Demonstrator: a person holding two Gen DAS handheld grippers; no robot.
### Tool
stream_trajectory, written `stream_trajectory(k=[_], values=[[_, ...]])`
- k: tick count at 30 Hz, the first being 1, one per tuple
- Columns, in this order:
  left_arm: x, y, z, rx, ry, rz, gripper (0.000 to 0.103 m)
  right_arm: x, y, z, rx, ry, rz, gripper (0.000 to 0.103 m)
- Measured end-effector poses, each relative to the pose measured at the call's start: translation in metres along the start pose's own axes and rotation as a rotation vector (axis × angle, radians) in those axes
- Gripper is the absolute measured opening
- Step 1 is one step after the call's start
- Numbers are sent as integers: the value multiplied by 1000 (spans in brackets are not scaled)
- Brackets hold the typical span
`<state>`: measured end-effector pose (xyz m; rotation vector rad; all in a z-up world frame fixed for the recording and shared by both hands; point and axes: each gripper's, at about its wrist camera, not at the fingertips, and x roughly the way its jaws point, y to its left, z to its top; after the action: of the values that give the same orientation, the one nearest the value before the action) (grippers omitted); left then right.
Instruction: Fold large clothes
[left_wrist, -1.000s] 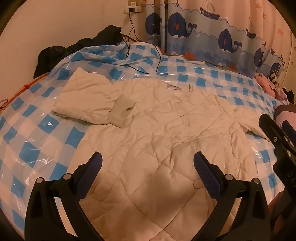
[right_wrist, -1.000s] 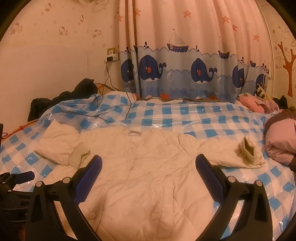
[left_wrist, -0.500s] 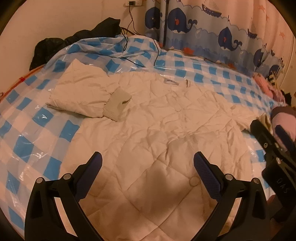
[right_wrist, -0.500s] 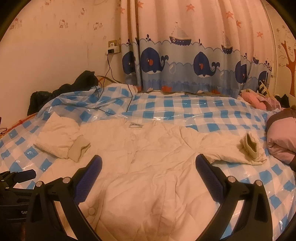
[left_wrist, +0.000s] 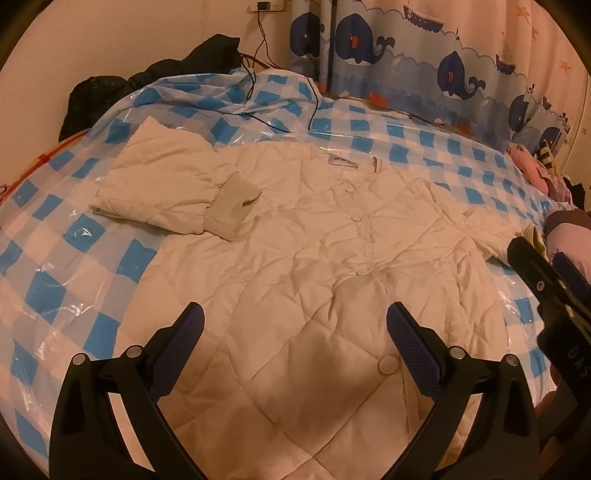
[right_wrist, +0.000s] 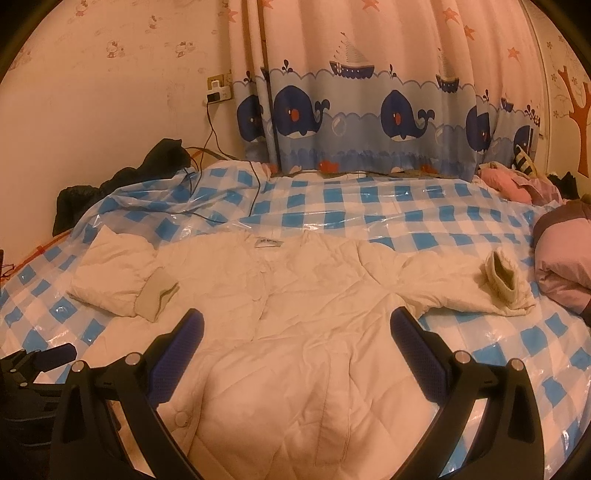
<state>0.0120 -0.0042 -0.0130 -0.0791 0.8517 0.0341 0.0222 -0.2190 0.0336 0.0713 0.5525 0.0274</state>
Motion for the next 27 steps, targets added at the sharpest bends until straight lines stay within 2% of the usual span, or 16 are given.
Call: stream_trajectory(k=[3, 11, 27], values=[[2, -4, 1, 15, 2, 14, 95, 1, -1, -1, 4, 7, 3, 97], [9, -9, 2, 12, 21, -16, 95, 6, -5, -1, 18, 34, 9, 97], [12, -17, 1, 25, 22, -16, 95, 8, -8, -2, 32, 46, 15, 97]])
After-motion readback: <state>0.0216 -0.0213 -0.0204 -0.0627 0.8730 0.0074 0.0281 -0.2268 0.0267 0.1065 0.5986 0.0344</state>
